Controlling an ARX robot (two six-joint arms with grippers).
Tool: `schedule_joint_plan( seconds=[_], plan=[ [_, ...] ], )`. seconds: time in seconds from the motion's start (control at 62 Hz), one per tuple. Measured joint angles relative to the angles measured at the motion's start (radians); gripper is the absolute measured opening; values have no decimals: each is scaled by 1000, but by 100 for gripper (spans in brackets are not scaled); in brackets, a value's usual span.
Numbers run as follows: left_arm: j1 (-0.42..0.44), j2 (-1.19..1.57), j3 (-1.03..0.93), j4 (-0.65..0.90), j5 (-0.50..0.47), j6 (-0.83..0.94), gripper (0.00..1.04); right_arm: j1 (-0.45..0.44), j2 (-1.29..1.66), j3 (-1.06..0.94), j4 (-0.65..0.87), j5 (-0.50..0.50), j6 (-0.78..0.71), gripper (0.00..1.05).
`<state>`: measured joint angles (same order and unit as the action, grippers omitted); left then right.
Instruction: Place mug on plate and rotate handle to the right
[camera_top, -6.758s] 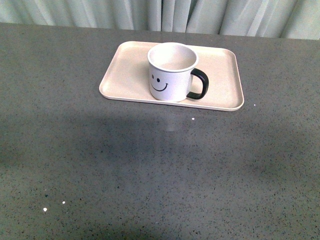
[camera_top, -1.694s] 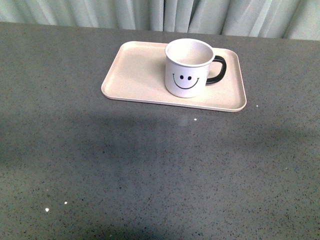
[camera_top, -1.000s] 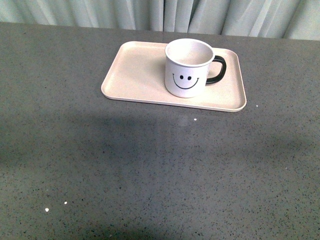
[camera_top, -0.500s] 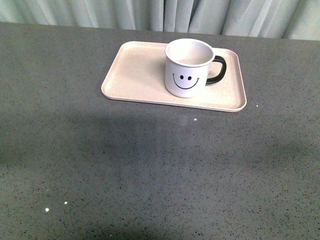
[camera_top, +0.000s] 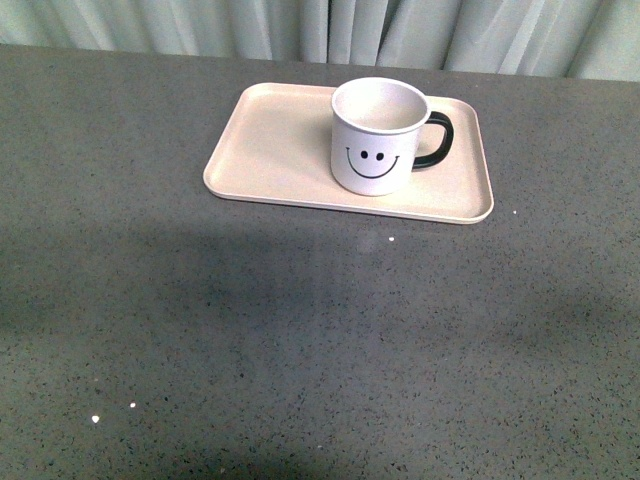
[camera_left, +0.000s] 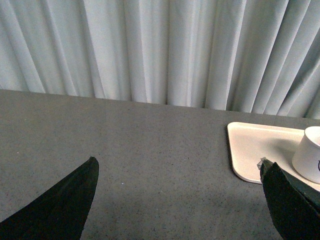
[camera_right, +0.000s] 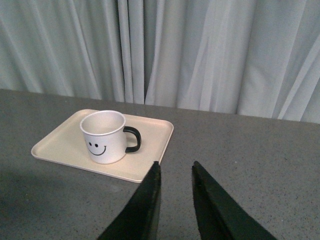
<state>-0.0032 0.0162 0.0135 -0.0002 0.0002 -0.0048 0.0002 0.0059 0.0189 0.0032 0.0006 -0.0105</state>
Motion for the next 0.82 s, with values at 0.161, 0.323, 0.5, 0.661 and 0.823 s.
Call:
schedule_joint_plan(
  seconds=[0.161,0.323,0.5,0.661,0.823],
  plan=[
    [0,0,0,0,0,0,95,0,0,0,0,0,0,50],
    [0,0,0,0,0,0,95,0,0,0,0,0,0,78],
    [0,0,0,0,0,0,95,0,0,0,0,0,0,95],
    [0,0,0,0,0,0,95,0,0,0,0,0,0,96],
    [0,0,0,0,0,0,95,0,0,0,0,0,0,95]
  ],
)
